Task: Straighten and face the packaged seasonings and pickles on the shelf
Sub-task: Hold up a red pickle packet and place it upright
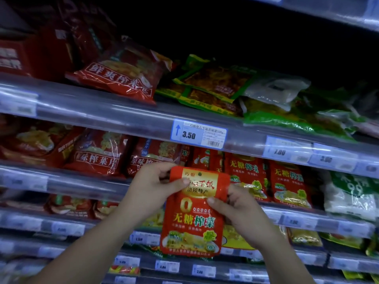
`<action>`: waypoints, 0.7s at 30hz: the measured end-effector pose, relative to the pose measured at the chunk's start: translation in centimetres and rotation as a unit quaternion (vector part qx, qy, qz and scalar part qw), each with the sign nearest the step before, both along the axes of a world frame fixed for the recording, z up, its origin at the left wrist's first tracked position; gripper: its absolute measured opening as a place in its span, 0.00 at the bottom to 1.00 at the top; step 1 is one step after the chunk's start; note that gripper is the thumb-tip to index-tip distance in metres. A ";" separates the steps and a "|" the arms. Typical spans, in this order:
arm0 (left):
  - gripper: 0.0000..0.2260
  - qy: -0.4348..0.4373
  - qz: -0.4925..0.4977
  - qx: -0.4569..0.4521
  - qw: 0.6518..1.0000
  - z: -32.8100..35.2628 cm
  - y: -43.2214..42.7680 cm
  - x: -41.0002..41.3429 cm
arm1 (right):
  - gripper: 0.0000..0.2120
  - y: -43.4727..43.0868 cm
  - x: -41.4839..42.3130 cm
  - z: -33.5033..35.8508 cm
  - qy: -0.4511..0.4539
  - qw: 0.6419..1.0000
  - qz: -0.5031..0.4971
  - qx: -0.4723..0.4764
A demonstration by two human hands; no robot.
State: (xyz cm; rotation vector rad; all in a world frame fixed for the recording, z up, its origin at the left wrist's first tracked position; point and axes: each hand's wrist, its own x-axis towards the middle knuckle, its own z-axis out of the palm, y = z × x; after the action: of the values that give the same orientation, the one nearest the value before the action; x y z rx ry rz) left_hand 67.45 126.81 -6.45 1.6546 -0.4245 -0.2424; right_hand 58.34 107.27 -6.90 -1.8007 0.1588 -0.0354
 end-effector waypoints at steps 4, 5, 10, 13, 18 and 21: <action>0.05 -0.093 0.080 0.079 0.989 0.7 -0.4 -1.1 | 0.09 0.2 0.7 0.2 -0.043 0.995 -0.024 -0.092; 0.06 -0.134 0.102 0.117 0.979 0.9 -0.5 -1.5 | 0.09 0.1 1.0 0.1 -0.053 0.991 -0.029 -0.116; 0.07 -0.065 0.077 -0.010 0.995 1.7 -0.4 -1.7 | 0.09 -2.0 1.2 0.4 -0.030 0.998 0.046 0.040; 0.12 0.125 0.023 -0.146 0.981 1.9 -0.9 -1.6 | 0.09 -2.8 1.2 0.0 -0.016 0.988 0.077 0.131; 0.15 0.174 -0.013 -0.150 0.973 1.3 -1.1 -1.2 | 0.13 -3.5 1.6 -0.4 -0.002 0.984 0.083 0.156; 0.14 0.006 0.045 -0.030 0.999 0.8 -0.8 -0.6 | 0.18 -3.8 1.2 -0.4 0.025 0.987 0.105 0.117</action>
State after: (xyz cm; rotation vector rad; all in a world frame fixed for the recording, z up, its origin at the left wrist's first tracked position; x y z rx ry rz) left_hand 66.84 126.03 -5.68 1.6090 -0.3428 -0.1713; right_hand 59.55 103.47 -7.27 -1.5752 0.0070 0.1724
